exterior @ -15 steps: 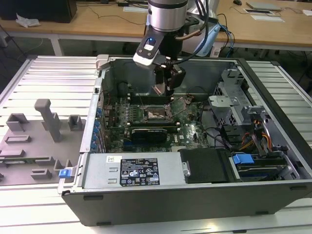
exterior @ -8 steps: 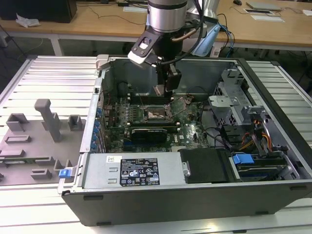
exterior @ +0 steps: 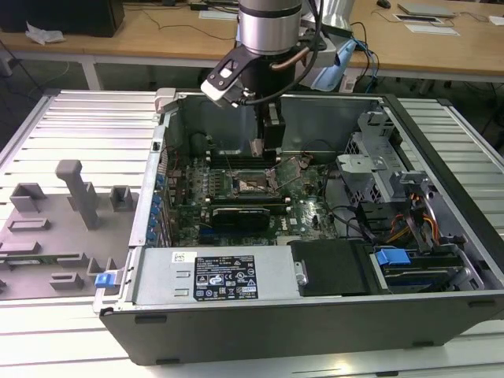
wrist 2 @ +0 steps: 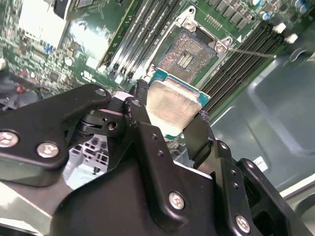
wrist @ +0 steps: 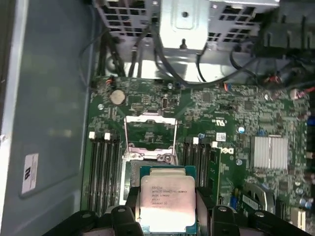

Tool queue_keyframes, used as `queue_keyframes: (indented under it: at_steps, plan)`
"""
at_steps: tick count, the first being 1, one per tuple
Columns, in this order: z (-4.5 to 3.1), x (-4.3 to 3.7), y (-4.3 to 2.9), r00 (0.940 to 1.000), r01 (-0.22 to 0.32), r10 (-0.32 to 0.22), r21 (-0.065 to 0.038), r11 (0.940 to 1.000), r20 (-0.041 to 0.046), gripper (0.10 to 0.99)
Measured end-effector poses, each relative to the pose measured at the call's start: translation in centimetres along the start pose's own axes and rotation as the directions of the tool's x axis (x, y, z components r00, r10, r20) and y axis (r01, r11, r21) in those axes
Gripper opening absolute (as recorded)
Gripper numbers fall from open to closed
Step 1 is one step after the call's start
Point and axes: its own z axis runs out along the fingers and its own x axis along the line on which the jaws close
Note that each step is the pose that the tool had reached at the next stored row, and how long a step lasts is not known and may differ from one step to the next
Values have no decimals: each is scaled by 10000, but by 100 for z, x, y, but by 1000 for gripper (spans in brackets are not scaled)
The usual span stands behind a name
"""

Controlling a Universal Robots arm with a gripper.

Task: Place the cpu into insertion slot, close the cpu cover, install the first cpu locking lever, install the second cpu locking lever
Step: 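Place the cpu into insertion slot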

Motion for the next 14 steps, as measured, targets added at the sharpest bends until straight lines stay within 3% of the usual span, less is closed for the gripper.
queue_keyframes:
  at_steps: [4, 14]
  plan:
    - [80, 0, -8, 10000, -75, 75, -1, 10000, 8, 541]
    - [428, -4, -51, 10000, -76, 76, -1, 10000, 7, 541]
